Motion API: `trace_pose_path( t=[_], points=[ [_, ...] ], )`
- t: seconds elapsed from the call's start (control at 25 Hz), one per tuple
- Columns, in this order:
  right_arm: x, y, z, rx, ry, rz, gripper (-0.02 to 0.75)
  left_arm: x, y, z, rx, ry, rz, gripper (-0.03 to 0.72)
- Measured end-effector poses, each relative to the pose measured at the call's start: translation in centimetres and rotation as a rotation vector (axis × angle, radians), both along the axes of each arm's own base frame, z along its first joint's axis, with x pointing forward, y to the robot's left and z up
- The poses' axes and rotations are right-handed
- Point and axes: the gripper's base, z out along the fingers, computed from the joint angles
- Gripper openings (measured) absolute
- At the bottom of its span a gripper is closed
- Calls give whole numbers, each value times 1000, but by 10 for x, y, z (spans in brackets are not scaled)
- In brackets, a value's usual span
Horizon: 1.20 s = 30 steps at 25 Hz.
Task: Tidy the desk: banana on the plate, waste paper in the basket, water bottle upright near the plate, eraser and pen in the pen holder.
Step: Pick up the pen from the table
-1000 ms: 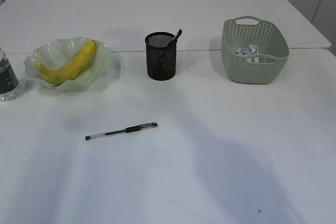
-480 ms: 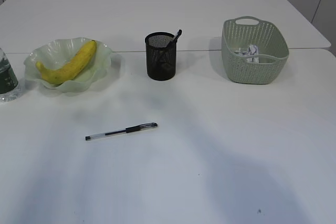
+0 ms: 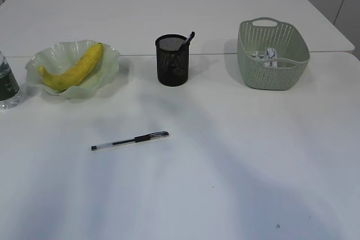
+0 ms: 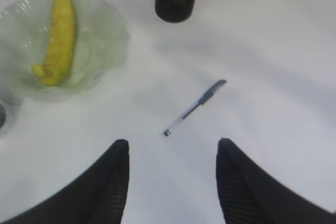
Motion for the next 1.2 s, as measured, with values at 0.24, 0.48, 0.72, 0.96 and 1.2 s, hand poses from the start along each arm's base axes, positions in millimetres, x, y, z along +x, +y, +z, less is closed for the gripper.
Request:
trace_pose_path(
  t=[0.24, 0.48, 0.72, 0.96, 1.2],
  points=[
    [2, 11, -43, -26, 149, 117, -8, 7, -14, -20, 3, 152, -125, 370],
    [3, 12, -53, -41, 176, 137, -8, 7, -21, -21, 9, 155, -161, 370],
    [3, 12, -53, -42, 175, 139, -8, 10, -20, -20, 10, 129, -141, 370],
    [3, 12, -53, -42, 175, 139, -8, 22, -18, -11, -48, 1, -40, 370],
    [3, 12, -53, -28, 180, 122, -8, 46, -15, -15, -110, -49, 61, 370]
  ],
)
